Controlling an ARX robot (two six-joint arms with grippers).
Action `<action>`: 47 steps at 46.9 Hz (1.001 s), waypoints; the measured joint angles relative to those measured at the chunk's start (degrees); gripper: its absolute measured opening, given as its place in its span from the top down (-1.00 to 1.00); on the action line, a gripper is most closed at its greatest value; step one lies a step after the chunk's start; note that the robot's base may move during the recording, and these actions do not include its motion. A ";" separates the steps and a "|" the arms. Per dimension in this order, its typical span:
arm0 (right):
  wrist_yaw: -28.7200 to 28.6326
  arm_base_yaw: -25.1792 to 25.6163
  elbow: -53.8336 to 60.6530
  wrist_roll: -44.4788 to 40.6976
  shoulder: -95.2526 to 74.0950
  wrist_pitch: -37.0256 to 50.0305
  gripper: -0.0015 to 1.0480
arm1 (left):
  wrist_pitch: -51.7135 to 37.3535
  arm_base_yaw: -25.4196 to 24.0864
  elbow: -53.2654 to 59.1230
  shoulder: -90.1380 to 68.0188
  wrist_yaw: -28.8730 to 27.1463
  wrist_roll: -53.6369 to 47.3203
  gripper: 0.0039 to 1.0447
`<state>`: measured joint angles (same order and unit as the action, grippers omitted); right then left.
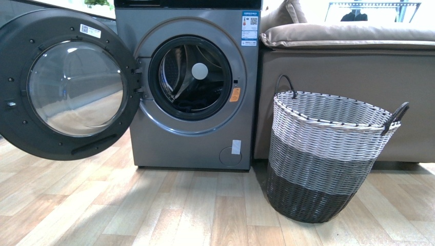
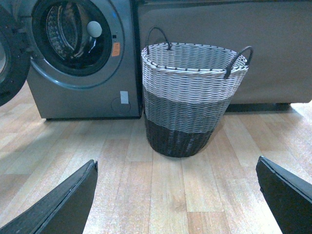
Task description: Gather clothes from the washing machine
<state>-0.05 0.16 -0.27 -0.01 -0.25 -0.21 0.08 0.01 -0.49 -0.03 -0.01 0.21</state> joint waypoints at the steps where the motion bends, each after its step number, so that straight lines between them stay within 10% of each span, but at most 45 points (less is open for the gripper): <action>1: 0.00 0.00 0.00 0.02 0.00 0.00 -0.85 | 0.00 0.00 0.00 0.00 0.00 0.00 -0.88; 47: 0.00 0.00 0.00 0.02 0.00 0.00 -0.85 | 0.00 0.00 0.00 0.00 0.00 0.00 -0.88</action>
<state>-0.05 0.16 -0.27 0.01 -0.25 -0.21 0.08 0.01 -0.49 -0.03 -0.01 0.21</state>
